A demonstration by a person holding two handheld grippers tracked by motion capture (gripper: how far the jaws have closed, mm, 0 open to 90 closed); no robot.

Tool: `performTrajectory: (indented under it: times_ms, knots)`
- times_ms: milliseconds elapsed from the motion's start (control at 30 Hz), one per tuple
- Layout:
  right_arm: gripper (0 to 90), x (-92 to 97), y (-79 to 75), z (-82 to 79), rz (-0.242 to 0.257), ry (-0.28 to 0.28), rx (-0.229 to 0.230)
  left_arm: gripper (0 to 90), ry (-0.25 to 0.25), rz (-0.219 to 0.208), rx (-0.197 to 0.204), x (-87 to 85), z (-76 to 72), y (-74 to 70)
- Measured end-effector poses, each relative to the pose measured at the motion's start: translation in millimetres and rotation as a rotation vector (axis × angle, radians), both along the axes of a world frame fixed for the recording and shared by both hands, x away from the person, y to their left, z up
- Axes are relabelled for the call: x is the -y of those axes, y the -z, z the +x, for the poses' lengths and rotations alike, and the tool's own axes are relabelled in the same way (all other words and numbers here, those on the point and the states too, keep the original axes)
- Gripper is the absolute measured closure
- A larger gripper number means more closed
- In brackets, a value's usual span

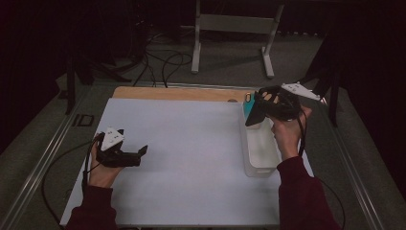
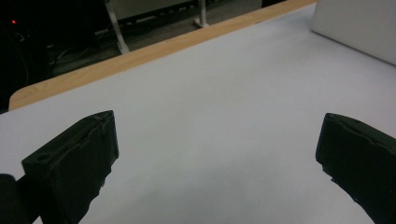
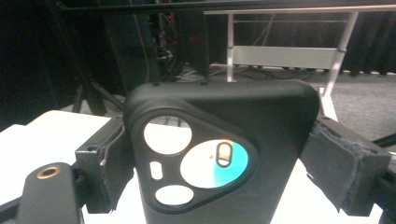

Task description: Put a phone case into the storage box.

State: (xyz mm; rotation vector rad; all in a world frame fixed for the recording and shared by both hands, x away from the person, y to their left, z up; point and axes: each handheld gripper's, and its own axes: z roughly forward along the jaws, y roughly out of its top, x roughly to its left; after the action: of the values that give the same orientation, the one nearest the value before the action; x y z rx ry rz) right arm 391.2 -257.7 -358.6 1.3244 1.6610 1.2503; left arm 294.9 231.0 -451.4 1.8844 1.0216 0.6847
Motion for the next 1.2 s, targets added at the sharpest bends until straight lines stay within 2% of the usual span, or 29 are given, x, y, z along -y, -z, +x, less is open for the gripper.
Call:
performTrajectory:
  times_ms: [33,67,100,233,600,800,1200]
  knots:
    - [15.7,1.4,2.8,3.2,-0.017,0.032,0.001,0.0,0.000,0.000,0.000,0.0,0.0,0.0]
    - [15.7,1.4,2.8,3.2,-0.017,0.032,0.001,0.0,-0.010,-0.008,0.007,-3.3,-4.1,1.5]
    - [15.7,2.7,6.4,7.5,-0.020,0.062,-0.006,0.0,-0.013,-0.012,0.008,-4.1,-5.4,2.3]
    - [15.6,1.1,11.8,13.5,-0.028,0.089,-0.020,0.0,-0.024,-0.013,0.012,-8.2,-10.7,5.0]
    - [15.5,-3.8,26.7,29.5,-0.042,0.134,-0.059,0.0,-0.034,-0.031,0.006,-15.5,-14.5,9.5]
    - [15.4,-11.0,38.6,38.7,-0.062,0.151,-0.092,0.0,-0.036,-0.041,0.012,-16.8,-15.7,8.9]
    - [15.0,-13.9,59.2,56.4,-0.066,0.211,-0.156,0.0,-0.033,-0.075,0.023,-20.6,-18.2,4.9]
